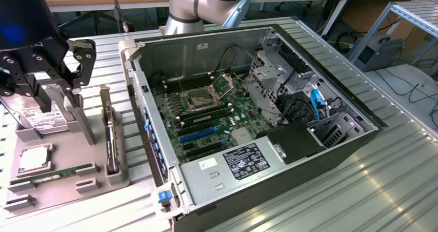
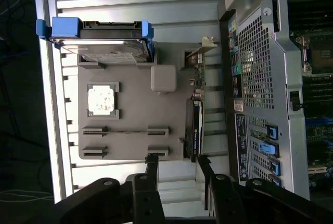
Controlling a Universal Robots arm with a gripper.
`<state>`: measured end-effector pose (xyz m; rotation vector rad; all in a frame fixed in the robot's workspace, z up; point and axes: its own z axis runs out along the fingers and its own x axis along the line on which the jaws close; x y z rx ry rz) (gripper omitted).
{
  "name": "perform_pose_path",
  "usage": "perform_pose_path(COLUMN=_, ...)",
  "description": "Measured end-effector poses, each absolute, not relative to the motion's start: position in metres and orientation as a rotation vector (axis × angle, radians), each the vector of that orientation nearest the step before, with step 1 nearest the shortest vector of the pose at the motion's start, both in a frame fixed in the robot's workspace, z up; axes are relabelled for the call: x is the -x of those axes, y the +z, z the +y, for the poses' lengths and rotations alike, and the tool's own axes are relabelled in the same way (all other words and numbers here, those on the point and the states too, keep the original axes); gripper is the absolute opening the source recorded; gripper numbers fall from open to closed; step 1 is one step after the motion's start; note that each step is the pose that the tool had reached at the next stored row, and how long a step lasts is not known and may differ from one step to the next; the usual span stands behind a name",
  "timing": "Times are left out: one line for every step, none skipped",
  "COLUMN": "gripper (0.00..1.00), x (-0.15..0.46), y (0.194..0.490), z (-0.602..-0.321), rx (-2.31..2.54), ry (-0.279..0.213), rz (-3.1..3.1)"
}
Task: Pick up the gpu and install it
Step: 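Pick up the gpu and move the gpu toward the slot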
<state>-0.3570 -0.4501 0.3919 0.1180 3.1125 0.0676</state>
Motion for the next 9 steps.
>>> perform_pose_path(gripper=0.42, x=0.3570, y=0.3919, z=-0.4501, rx=-0.118, ry=0.068, rz=3.113)
perform_pose_path(gripper=0.42, x=0.3570, y=0.3919, z=-0.4501, rx=-0.118, ry=0.068, rz=3.112)
perform_pose_path(gripper=0.42, x=0.3570, y=0.3918, z=-0.4501, rx=-0.118, ry=0.068, rz=3.113)
perform_pose_path(gripper=0.42, x=0.3570, y=0.3912, z=-0.4501, rx=-0.118, ry=0.068, rz=3.112)
perform_pose_path(gripper=0.42, x=0.3570, y=0.3905, z=-0.4501, rx=-0.118, ry=0.068, rz=3.112)
perform_pose_path(gripper=0.42, x=0.3570, y=0.3901, z=-0.4501, rx=-0.118, ry=0.068, rz=3.112)
perform_pose_path(gripper=0.42, x=0.3570, y=0.3895, z=-0.4501, rx=-0.118, ry=0.068, rz=3.113)
perform_pose_path(gripper=0.42, x=0.3570, y=0.3892, z=-0.4501, rx=-0.118, ry=0.068, rz=3.113)
perform_pose_path(gripper=0.42, x=0.3570, y=0.3887, z=-0.4501, rx=-0.118, ry=0.068, rz=3.112)
